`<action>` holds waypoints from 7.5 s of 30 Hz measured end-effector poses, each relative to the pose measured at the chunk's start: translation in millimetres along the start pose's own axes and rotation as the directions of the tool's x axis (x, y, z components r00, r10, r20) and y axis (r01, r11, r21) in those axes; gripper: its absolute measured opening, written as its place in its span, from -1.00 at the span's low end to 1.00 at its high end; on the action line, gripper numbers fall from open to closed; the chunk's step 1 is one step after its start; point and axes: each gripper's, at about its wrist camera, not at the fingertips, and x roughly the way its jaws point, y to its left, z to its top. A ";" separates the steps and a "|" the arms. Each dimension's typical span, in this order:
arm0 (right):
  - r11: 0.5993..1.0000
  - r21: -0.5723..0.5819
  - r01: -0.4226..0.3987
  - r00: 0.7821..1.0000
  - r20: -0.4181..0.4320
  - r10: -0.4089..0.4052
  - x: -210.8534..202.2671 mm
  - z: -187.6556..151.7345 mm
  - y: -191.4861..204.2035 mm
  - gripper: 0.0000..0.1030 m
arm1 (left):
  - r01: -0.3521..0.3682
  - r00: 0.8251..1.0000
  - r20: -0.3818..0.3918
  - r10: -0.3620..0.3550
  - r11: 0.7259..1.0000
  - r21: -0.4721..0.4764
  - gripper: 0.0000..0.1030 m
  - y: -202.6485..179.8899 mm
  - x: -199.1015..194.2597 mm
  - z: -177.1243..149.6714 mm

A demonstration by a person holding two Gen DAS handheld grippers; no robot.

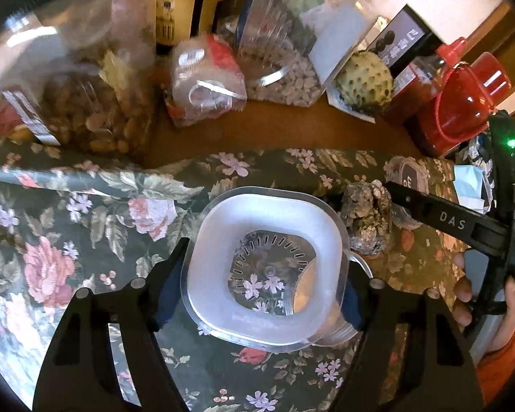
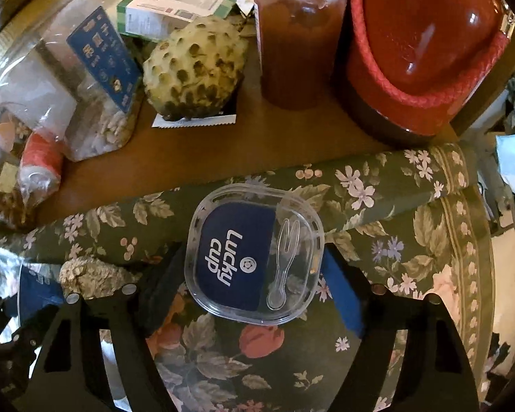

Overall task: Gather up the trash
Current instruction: 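Grasp the white plastic container with the left gripper while the right grasps the Lucky Cup lid, then lift the white container and Lucky Cup lid off the table, then carry the white container and Lucky Cup lid down toward the bucket, then open both grippers to drop the container and lid into the bucket, then raise both open tools back up toward the table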

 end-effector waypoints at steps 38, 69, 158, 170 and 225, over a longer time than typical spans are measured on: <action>0.919 -0.255 -0.301 0.827 0.410 0.385 -294.1 -156.8 -125.8 0.39 | -0.032 0.833 0.549 0.062 0.997 -0.064 0.41 -210.2 -279.6 -187.2; 0.925 -0.226 -0.304 0.787 0.488 0.378 -388.9 -386.4 -86.6 0.40 | -0.011 0.814 0.581 -0.022 0.999 0.053 0.41 -162.6 -398.9 -426.3; 0.950 -0.202 -0.239 0.965 -0.157 0.210 45.2 -460.7 -146.9 0.47 | -0.103 0.986 -0.138 0.092 0.992 -0.076 0.48 -102.9 96.0 -515.1; 0.937 -0.254 -0.239 0.970 -0.012 0.244 -102.4 -438.4 -118.3 0.47 | -0.119 0.989 0.090 0.120 0.993 -0.025 0.48 -135.0 -86.8 -477.6; 0.940 -0.340 -0.023 0.687 0.677 0.262 -407.9 -305.3 -107.7 0.47 | -0.213 0.731 0.660 0.174 0.977 -0.022 0.59 -217.7 -364.8 -285.8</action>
